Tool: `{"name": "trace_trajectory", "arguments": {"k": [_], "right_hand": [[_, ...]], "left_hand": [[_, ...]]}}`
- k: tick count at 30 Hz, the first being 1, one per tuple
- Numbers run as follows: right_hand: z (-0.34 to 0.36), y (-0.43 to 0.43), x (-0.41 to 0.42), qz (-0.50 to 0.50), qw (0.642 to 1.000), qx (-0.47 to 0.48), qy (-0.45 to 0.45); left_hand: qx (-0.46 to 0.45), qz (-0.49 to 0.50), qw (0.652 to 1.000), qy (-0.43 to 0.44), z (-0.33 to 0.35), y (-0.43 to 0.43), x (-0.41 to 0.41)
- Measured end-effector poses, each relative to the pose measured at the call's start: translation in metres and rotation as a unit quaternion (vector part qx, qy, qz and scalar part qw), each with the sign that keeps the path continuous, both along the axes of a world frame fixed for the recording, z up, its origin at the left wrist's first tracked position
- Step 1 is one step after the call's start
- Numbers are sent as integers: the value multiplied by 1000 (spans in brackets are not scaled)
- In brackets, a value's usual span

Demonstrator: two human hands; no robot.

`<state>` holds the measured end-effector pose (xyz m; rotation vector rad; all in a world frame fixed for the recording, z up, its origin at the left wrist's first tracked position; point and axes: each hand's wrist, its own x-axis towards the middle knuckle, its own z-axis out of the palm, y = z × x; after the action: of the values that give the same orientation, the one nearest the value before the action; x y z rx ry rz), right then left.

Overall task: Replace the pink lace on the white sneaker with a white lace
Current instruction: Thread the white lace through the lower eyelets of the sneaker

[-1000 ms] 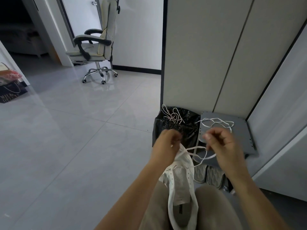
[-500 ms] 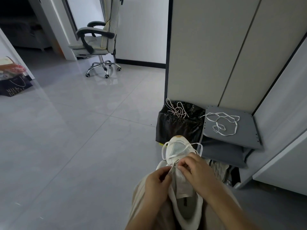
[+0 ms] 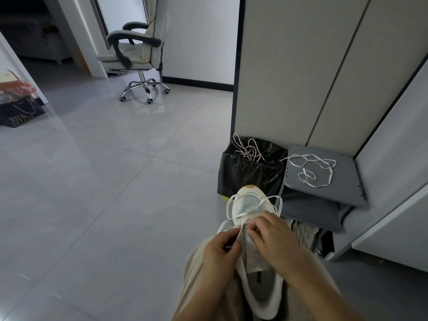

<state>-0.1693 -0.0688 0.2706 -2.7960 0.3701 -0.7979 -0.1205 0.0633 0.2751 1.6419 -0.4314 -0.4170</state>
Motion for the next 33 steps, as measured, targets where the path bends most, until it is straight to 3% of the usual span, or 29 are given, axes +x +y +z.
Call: {"name": "trace_trajectory", "arguments": {"k": [6,12,18,21,27,29,31,32,33], "right_hand": [[0,10,5,4,994,-112,-7],[-3,8,8,16,1000,21,-1],[0,3,3,34,992,119,4],[-1,4,-10,-22,991,129,-28],[-3,-10,-26,-73,945,313,-61],[-5,-10,-30,-81,932,347,-73],[-9,-8,-33,-83,937,324,-99],[-11,-7,-33,-83,937,321,-109],[-12,-6,-33,-85,935,326,-111]], "left_hand": [[13,-10,1000,-9,1,1,-2],[14,-14,999,30,1,0,8],[-54,-1,971,235,7,-7,28],[-110,75,948,288,5,11,42],[-186,275,883,332,-39,119,113],[-204,357,842,350,-48,159,127],[-161,411,824,357,-55,182,133],[-123,421,826,354,-55,181,132],[-60,414,850,322,-55,176,126]]}}
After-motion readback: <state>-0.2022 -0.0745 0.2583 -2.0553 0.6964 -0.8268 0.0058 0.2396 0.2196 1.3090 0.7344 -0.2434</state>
